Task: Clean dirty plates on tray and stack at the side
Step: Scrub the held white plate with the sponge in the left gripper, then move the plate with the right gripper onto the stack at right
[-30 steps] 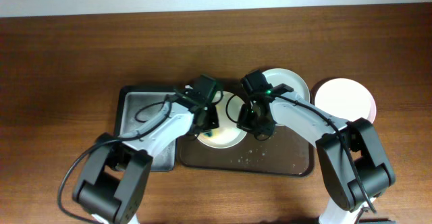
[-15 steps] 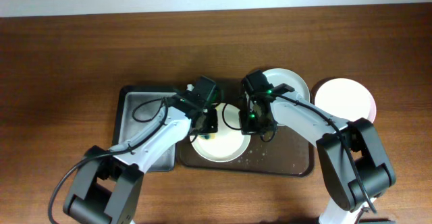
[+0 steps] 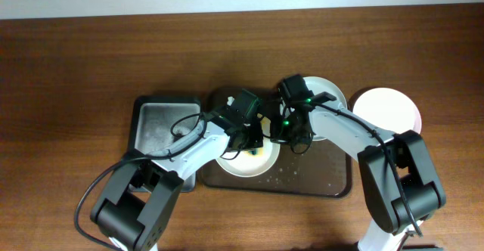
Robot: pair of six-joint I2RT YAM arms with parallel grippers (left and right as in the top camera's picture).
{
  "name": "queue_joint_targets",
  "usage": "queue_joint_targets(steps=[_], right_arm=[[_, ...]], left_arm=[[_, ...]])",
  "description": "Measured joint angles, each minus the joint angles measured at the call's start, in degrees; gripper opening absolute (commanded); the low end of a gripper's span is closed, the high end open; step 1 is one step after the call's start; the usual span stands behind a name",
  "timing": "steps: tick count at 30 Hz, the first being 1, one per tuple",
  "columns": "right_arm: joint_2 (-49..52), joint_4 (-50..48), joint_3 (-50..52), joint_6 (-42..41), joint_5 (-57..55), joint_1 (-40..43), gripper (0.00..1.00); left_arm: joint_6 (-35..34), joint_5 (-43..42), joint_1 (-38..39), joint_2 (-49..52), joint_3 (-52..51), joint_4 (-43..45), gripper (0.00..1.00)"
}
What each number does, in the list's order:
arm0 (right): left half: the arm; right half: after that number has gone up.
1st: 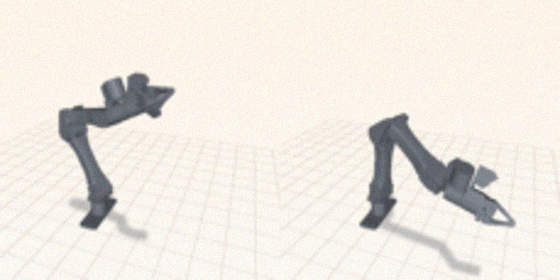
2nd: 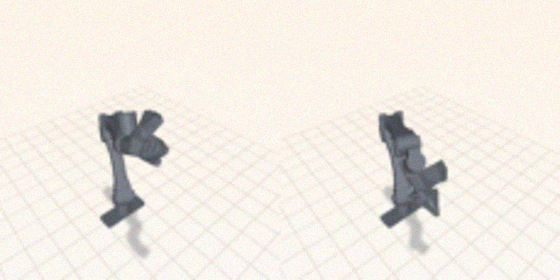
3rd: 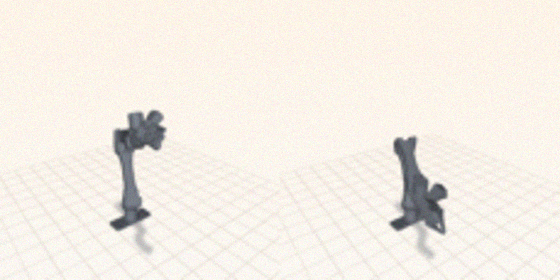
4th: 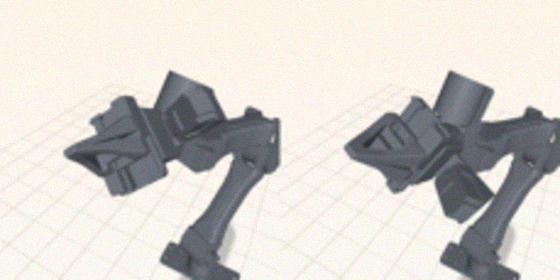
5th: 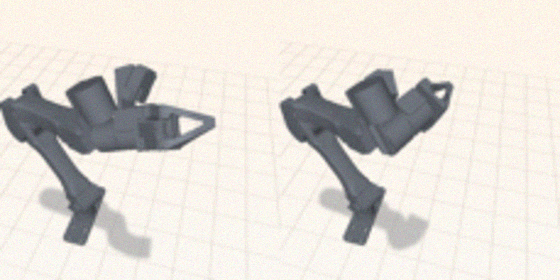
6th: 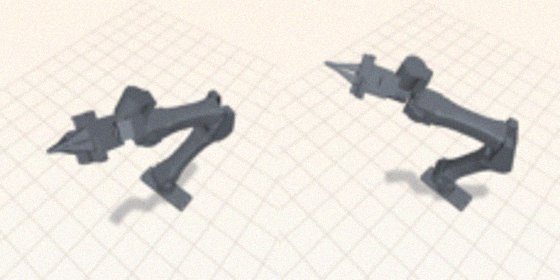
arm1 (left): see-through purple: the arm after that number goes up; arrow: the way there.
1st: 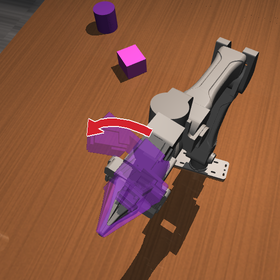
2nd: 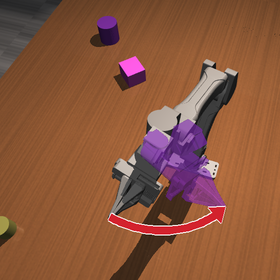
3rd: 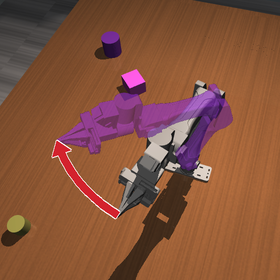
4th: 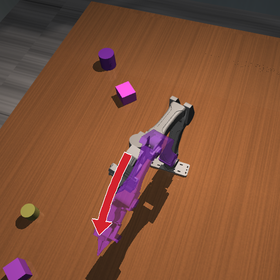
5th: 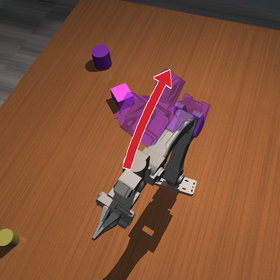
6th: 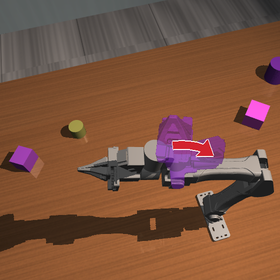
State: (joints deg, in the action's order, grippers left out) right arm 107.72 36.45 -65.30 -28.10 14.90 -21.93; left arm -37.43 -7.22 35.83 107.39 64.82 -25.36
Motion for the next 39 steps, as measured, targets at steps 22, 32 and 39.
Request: queue_joint_targets(steps=[22,32,39], right_arm=[[-20.04,8.70,0.22,11.56,-25.92,-0.76,0.04],[-25.29,5.51,0.22,19.04,-65.31,-22.62,0.04],[-25.31,2.54,0.22,14.97,-72.04,-25.31,0.04]], left_arm=[[22.45,5.75,-25.27,-16.44,-0.59,-20.81,0.00],[24.63,6.12,-31.43,-16.00,-7.56,-18.14,0.00],[24.63,6.16,-31.43,-16.00,-7.56,-18.14,0.01]])
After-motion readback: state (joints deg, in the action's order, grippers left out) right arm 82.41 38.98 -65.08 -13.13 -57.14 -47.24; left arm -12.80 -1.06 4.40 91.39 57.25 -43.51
